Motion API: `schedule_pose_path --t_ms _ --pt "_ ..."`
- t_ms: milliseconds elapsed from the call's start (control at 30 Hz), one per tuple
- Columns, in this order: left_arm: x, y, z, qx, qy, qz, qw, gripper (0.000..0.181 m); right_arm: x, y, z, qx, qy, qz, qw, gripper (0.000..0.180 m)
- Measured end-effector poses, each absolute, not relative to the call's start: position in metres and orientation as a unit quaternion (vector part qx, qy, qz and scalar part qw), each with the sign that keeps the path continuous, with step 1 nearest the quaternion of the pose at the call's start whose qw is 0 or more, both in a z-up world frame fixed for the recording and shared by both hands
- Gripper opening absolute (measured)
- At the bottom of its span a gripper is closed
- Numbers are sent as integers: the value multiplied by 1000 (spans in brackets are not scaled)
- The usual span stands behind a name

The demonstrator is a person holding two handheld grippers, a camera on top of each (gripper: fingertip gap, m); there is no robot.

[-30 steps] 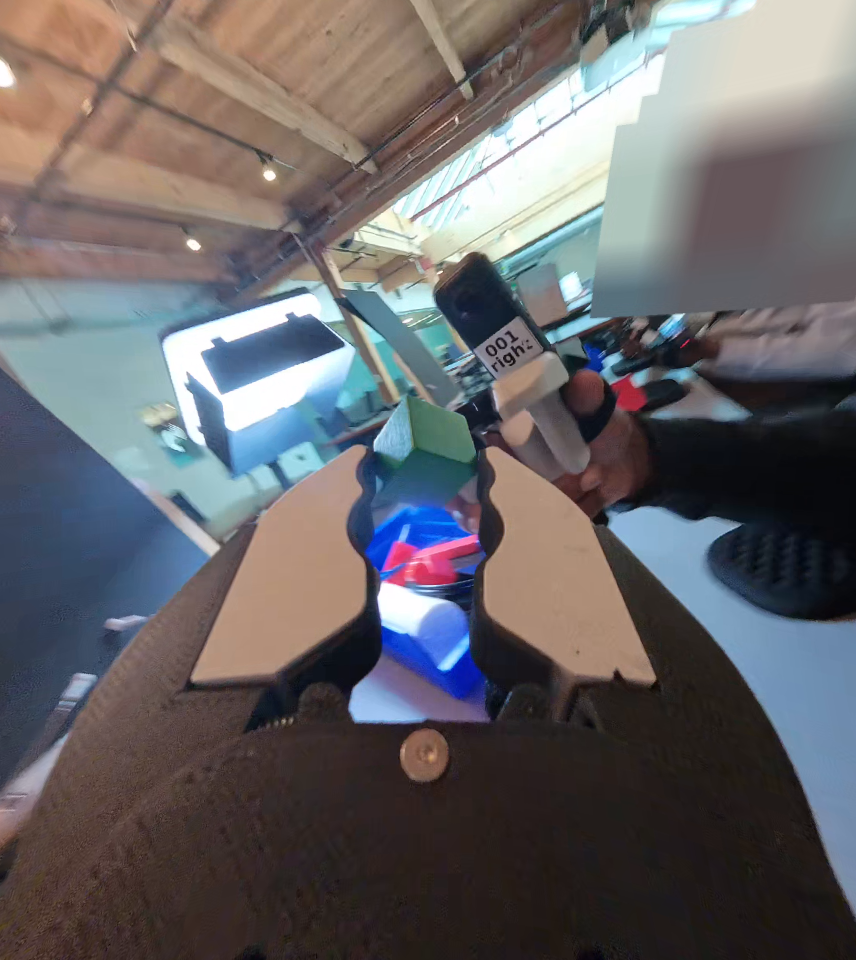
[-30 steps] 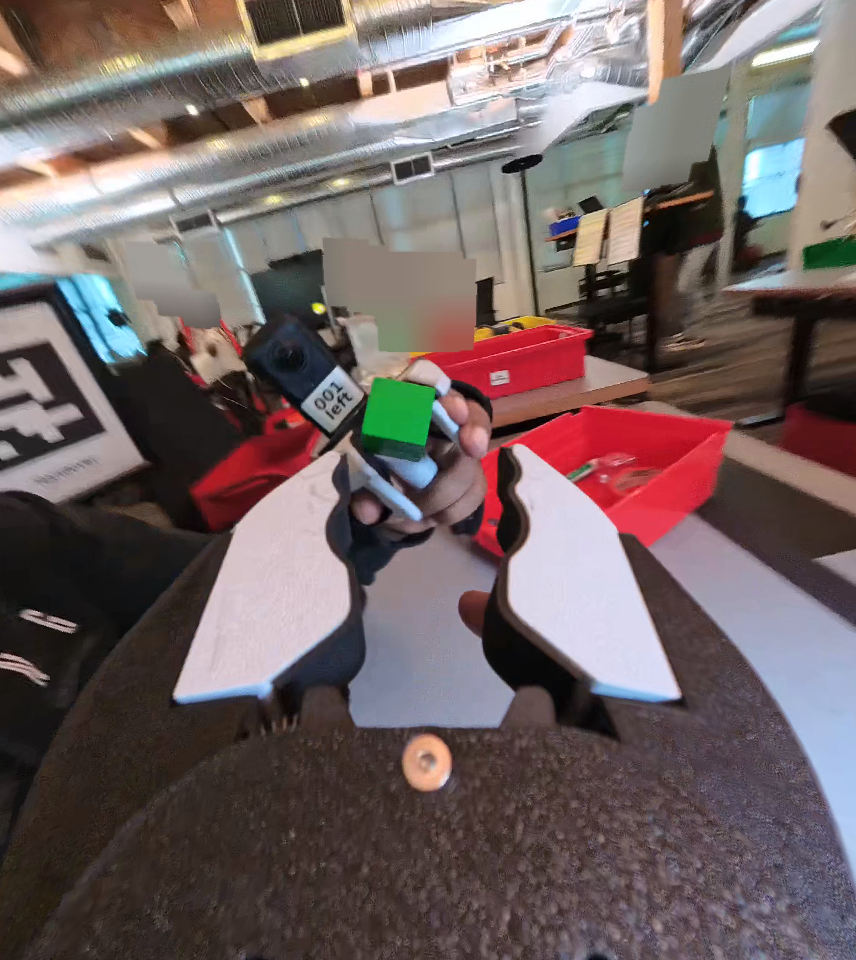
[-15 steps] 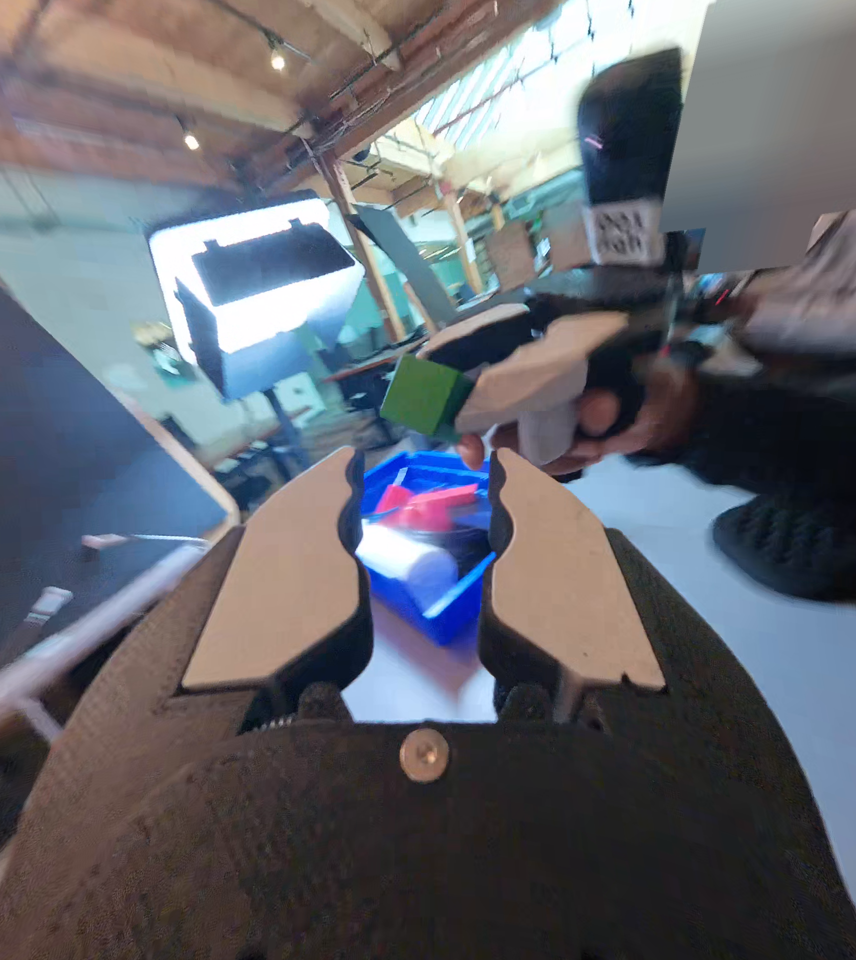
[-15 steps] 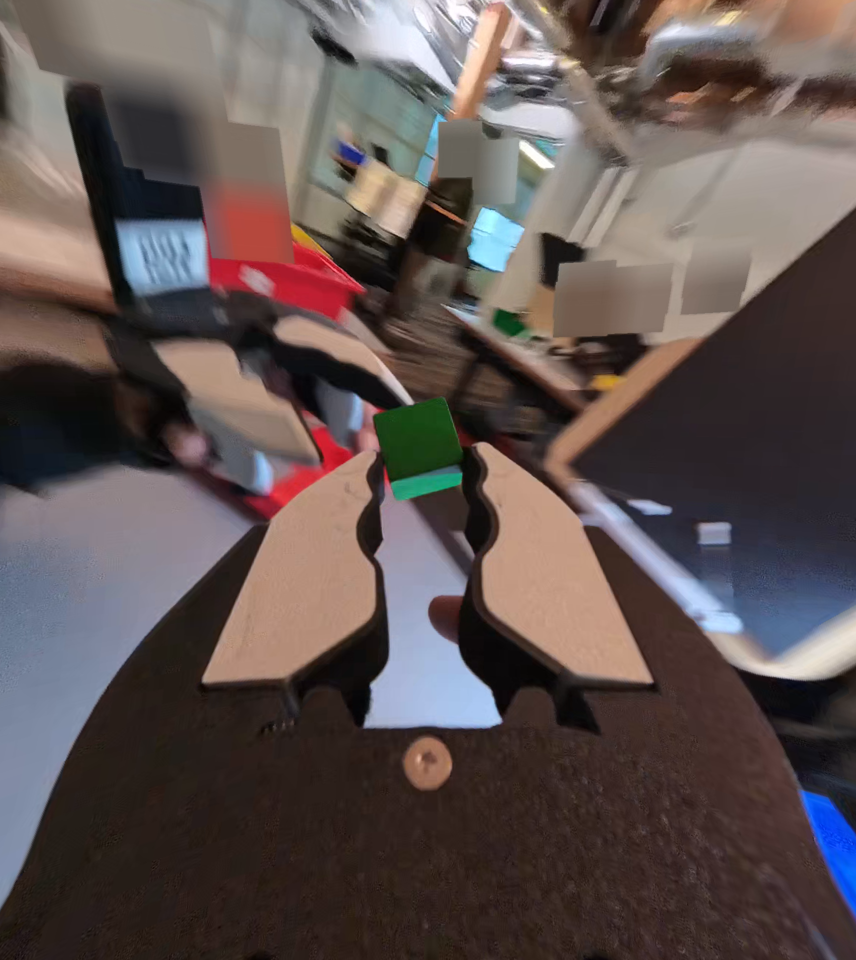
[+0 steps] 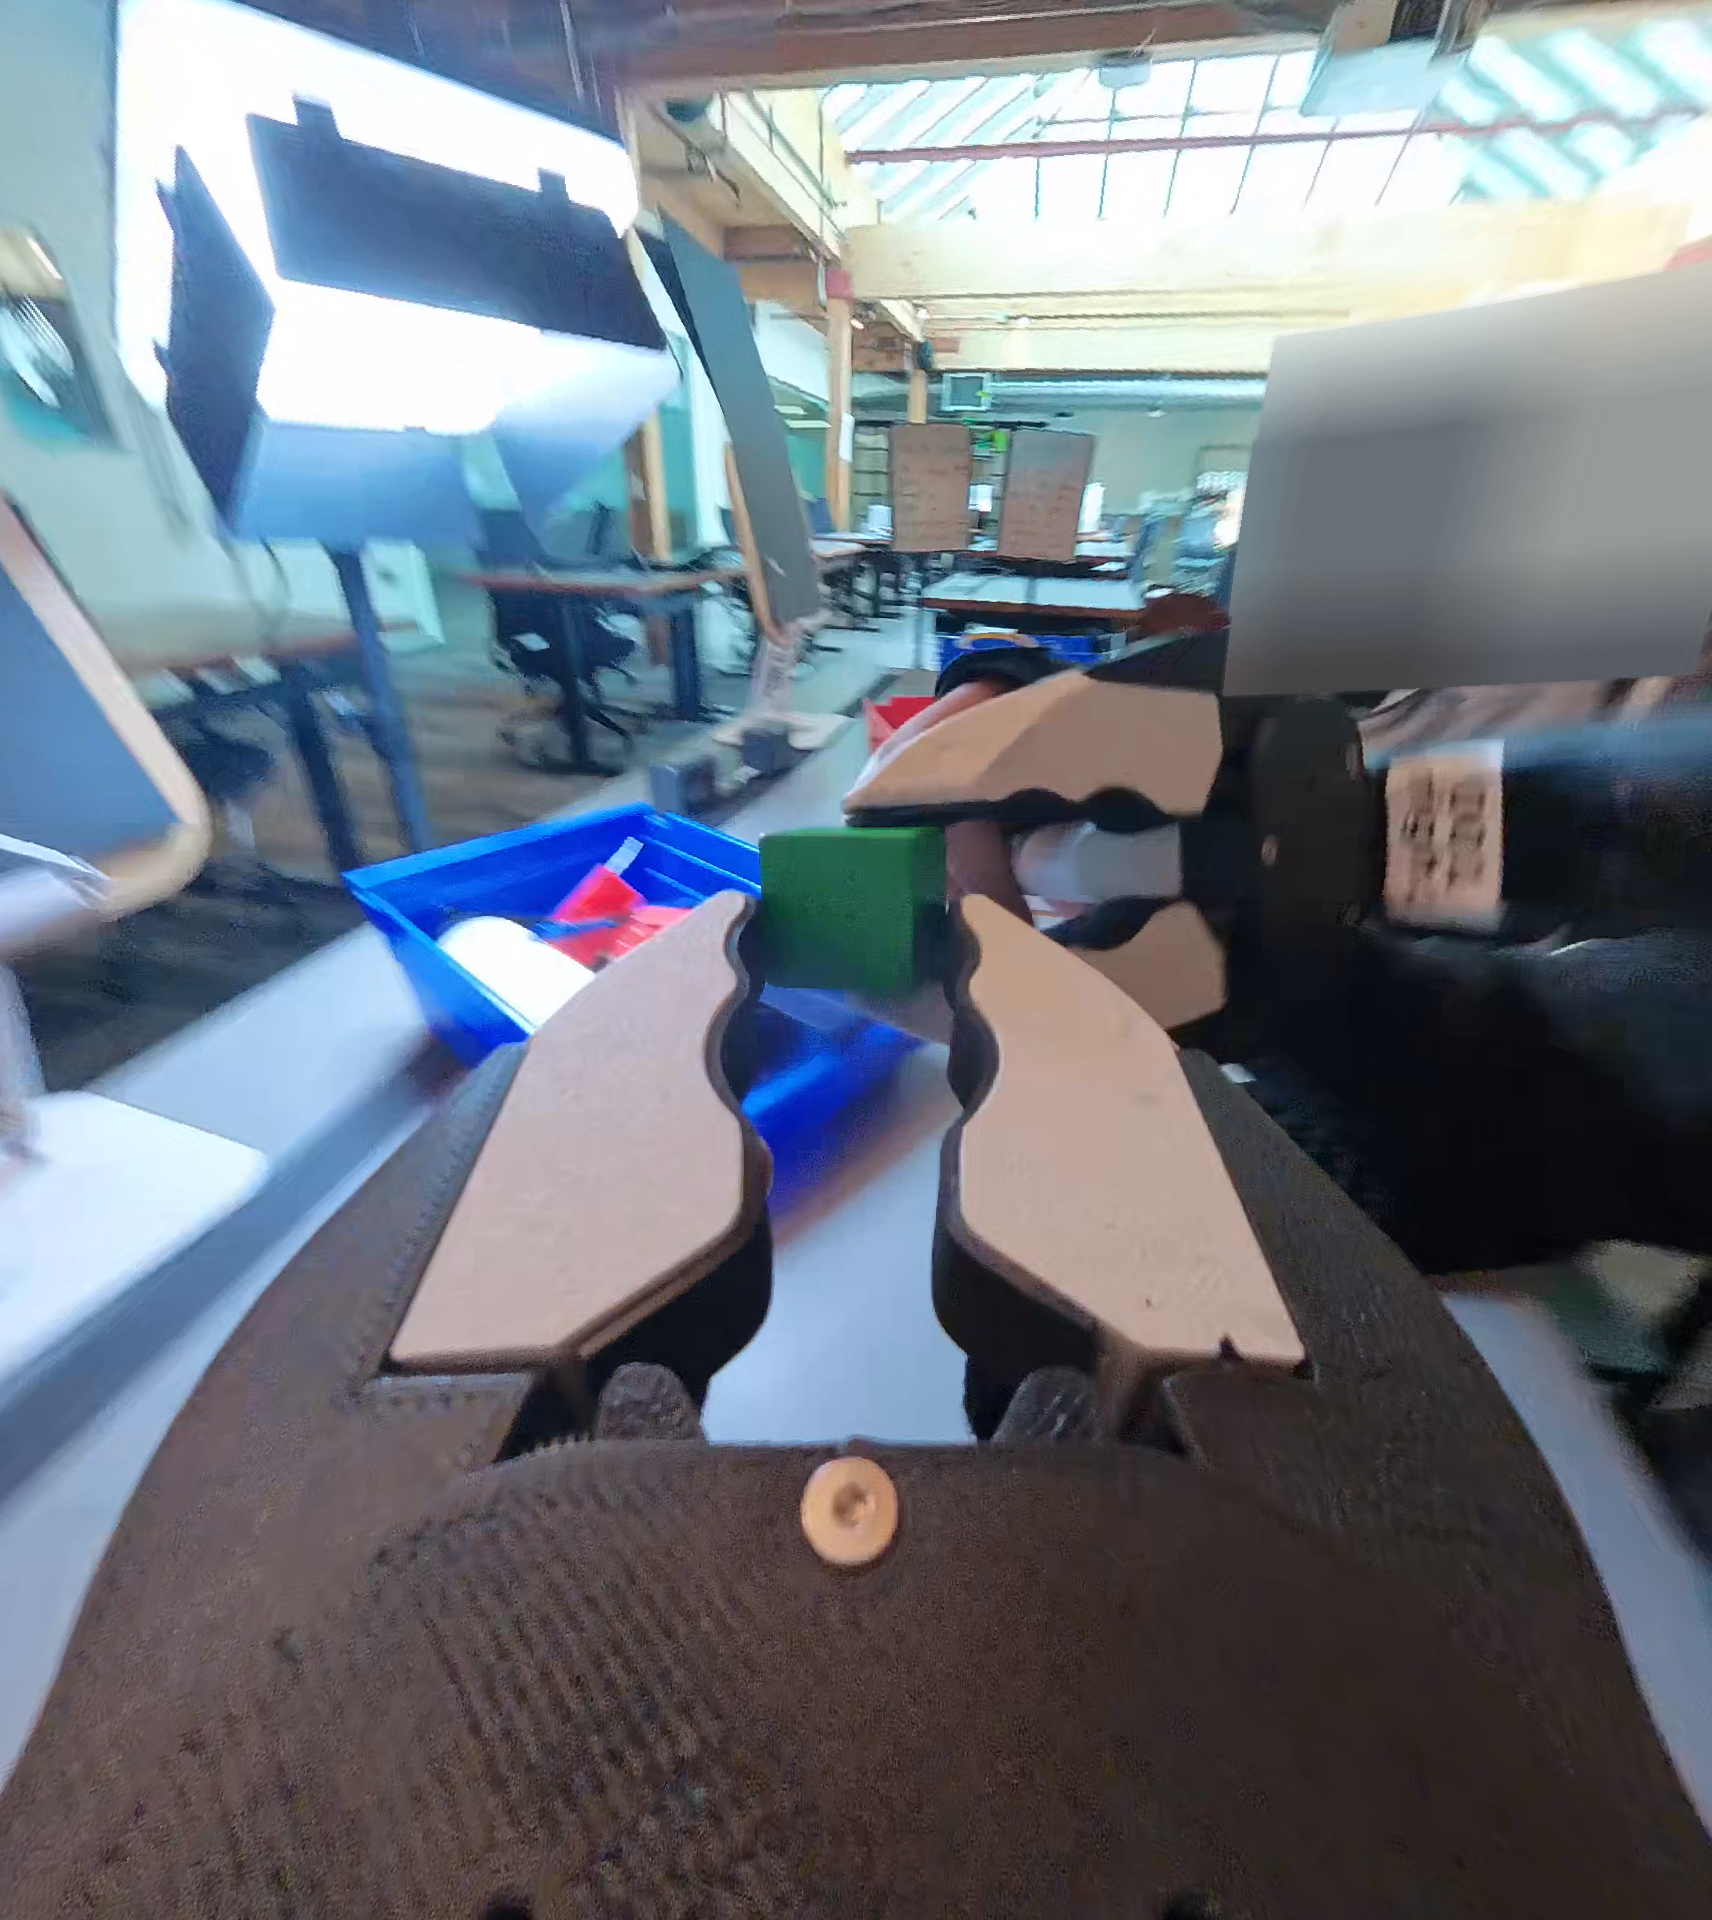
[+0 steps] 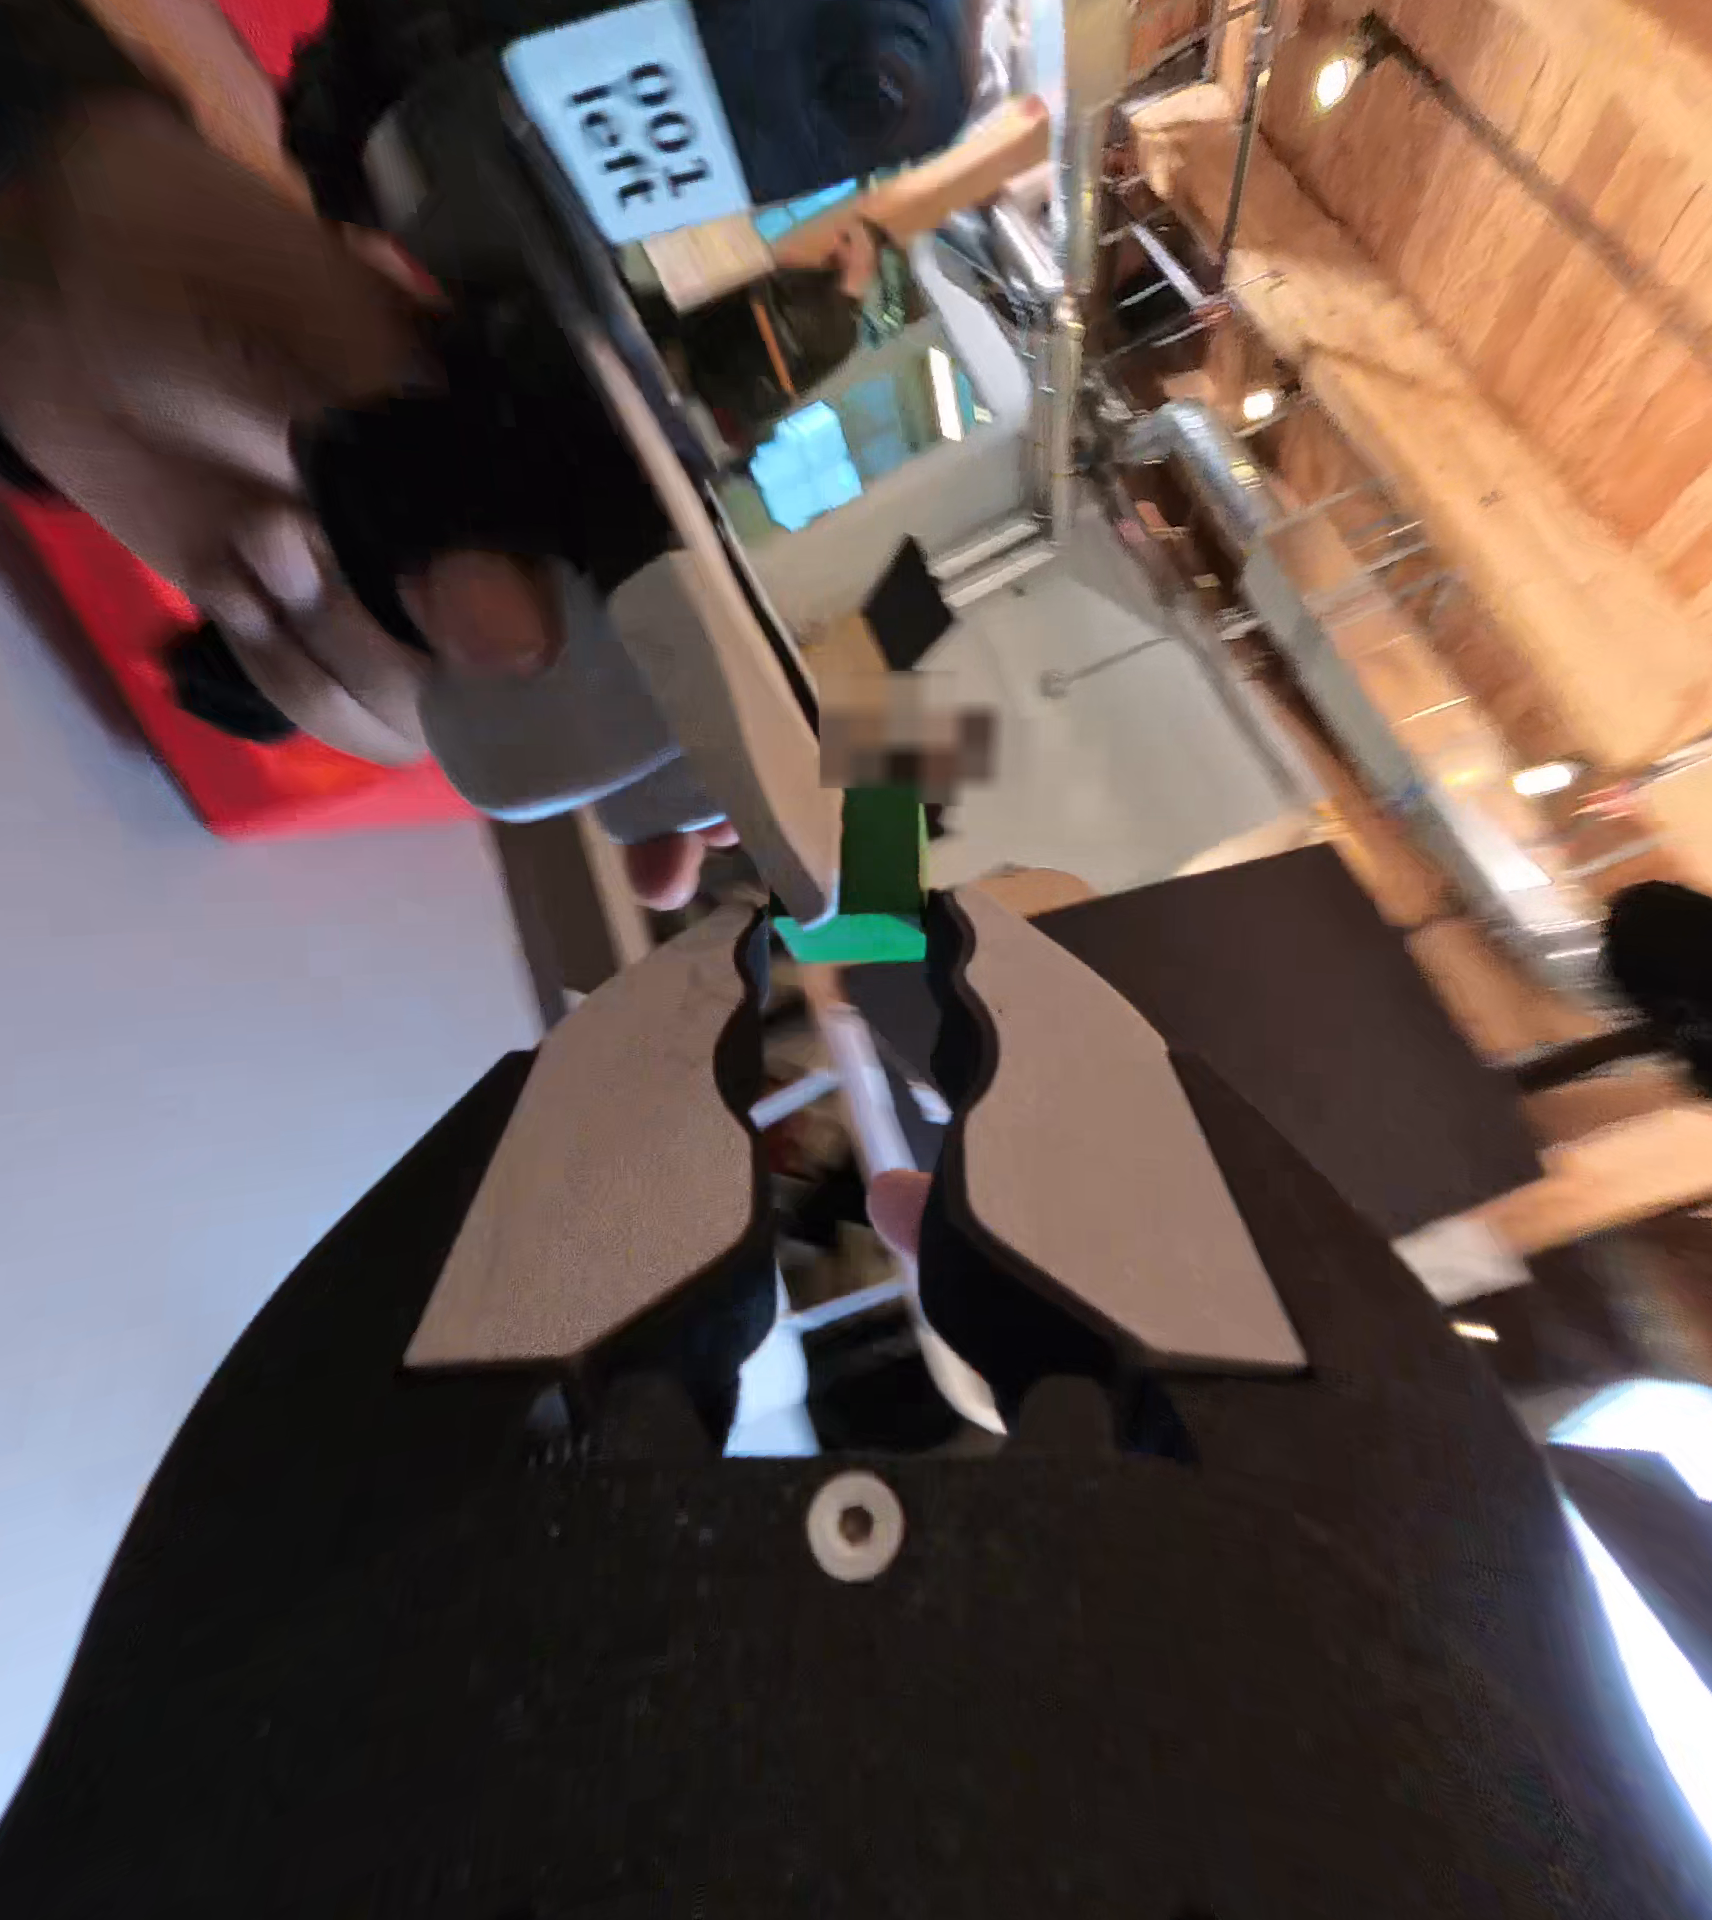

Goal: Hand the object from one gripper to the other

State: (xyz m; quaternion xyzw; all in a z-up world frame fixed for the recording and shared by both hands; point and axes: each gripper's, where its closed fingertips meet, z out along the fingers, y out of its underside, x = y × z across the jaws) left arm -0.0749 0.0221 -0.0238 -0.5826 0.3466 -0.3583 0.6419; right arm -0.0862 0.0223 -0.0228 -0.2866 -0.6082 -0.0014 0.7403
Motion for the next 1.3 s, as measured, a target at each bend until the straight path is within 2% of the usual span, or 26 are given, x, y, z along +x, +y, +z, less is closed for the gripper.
schedule_pose_path --t_ms 67,133,233,367,400,467,533,600,700,800,900,1000,1067,1167,1233,1300 --pt "-79 18 -18 -534 391 -259 703 33 -81 15 -19 -343 -610 154 698 38" --pt "-80 5 -8 -460 433 -173 756 33 -76 12 -12 -424 -576 328 617 47" --pt "-77 -5 -6 -393 478 -42 785 32 -72 -10 -3 -474 -510 591 406 53" --pt "-63 -12 -14 -346 517 37 782 33 -79 -25 -16 -487 -488 676 262 52" --pt "-60 -14 -16 -341 523 42 780 33 -81 -32 -19 -482 -491 685 240 46" --pt "-59 -15 -13 -342 518 31 783 33 -82 -32 -15 -470 -477 700 248 31" --pt "-64 -11 -13 -380 504 -18 775 33 -79 -26 -12 -457 -487 687 288 28" --pt "-70 -4 -13 -432 478 -96 759 36 -76 -16 -8 -449 -501 643 367 29" --pt "-76 0 -9 -508 410 -297 697 46 -72 1 -9 -422 -548 498 523 29" --pt "-80 9 -4 -556 330 -413 641 41 -72 23 -18 -416 -587 300 627 29" --pt "-76 18 -17 -612 298 -431 592 41 -75 28 -24 -387 -613 162 670 29" --pt "-67 23 -31 -645 299 -398 580 42 -81 33 -38 -380 -640 51 665 29" --pt "-64 28 -42 -664 313 -346 584 35 -83 36 -44 -386 -647 13 658 29" --pt "-64 24 -38 -650 327 -344 593 33 -84 28 -38 -386 -636 76 664 29" --pt "-65 13 -25 -608 333 -418 588 32 -82 15 -27 -412 -613 227 635 35" --pt "-69 -3 -10 -536 346 -491 594 31 -78 6 -18 -447 -575 393 561 49"
